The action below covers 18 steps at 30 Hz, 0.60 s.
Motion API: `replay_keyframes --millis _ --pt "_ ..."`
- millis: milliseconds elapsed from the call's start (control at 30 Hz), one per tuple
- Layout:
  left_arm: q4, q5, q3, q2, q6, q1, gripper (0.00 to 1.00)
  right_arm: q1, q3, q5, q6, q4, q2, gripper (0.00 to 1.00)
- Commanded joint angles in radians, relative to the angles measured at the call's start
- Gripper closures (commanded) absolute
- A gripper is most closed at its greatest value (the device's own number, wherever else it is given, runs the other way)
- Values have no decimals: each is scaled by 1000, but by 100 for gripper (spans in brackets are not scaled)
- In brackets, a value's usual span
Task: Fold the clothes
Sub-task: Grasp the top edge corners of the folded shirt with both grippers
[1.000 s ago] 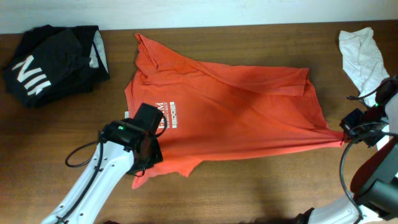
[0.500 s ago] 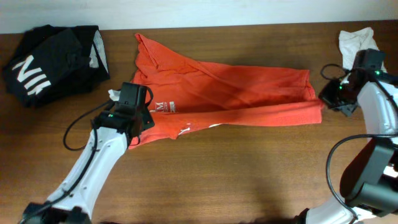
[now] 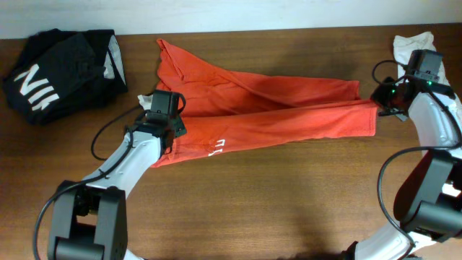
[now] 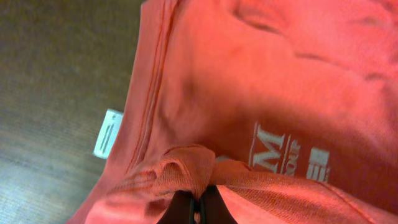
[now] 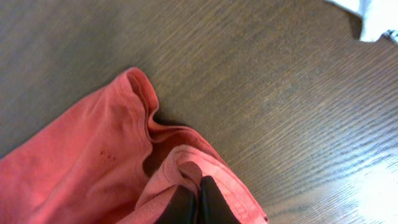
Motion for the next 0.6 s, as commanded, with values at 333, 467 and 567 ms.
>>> replay_keyframes --millis 333,467,567 --pt "-183 164 459 31 327 8 5 -6 389 -62 -123 -382 12 1" --pt "-200 257 589 82 328 20 11 1 389 -155 -124 -461 14 1" --pt "-271 409 777 221 353 72 16 36 389 -159 -150 -500 14 1"
